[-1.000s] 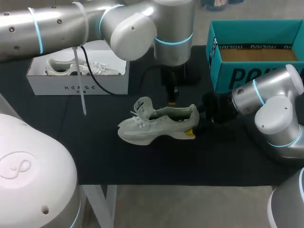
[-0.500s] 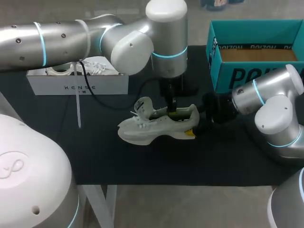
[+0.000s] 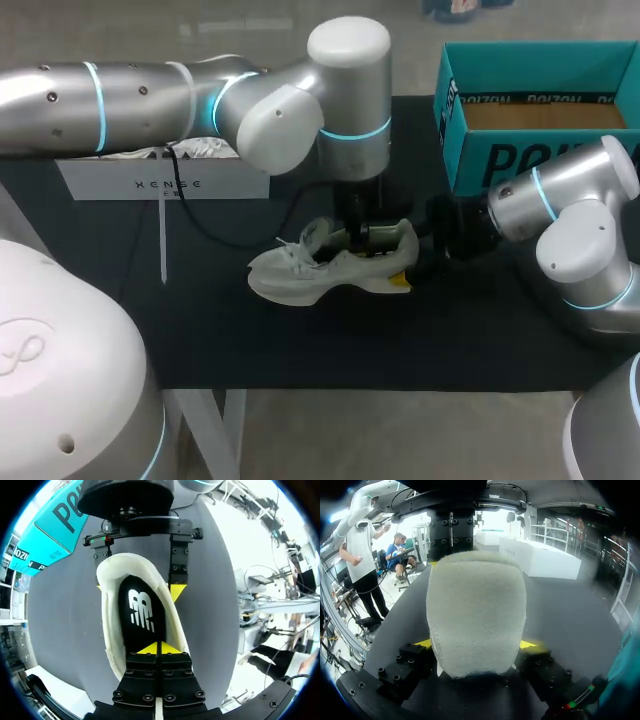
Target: Take the shoe out of the shoebox, open the shoe tongue, remove and reinsert the insole, then place the shoe into the shoebox
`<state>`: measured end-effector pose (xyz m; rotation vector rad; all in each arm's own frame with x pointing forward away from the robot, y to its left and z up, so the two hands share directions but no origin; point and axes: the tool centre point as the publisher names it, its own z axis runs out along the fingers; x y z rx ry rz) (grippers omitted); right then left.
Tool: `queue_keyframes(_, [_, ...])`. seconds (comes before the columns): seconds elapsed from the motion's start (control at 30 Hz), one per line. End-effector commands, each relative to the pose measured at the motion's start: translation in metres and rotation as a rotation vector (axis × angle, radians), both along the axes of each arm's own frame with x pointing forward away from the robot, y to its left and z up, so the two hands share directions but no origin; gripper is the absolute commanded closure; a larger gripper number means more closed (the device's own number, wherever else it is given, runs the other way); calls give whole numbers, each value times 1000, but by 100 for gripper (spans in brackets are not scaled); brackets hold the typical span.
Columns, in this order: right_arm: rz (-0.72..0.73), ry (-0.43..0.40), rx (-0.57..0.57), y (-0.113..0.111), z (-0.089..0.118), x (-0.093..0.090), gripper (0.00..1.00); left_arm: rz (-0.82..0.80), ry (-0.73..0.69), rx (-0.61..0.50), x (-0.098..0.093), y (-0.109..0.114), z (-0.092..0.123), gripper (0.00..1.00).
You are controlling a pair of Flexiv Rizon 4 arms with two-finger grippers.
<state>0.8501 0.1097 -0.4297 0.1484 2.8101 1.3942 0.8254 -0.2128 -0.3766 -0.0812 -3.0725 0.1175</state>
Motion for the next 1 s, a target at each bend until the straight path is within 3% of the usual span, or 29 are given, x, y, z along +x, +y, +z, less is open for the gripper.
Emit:
queue_keyframes(0.03, [-1, 1, -2, 1, -4, 1, 100, -4, 11, -10, -4, 5, -5, 100])
queue_keyframes(0.27, [-1, 1, -2, 1, -4, 1, 100, 10, 15, -28, -14, 10, 4, 100])
queue_keyframes(0.43, [-1, 1, -2, 1, -4, 1, 100, 10, -9, -25, -6, 8, 11, 100])
queue_keyframes(0.8, [-1, 1, -2, 1, -4, 1, 100, -10, 4, 3, 6, 6, -7, 100])
queue_keyframes(1.0, [-1, 1, -2, 1, -4, 1, 100, -67, 35, 1, -2, 11, -8, 100])
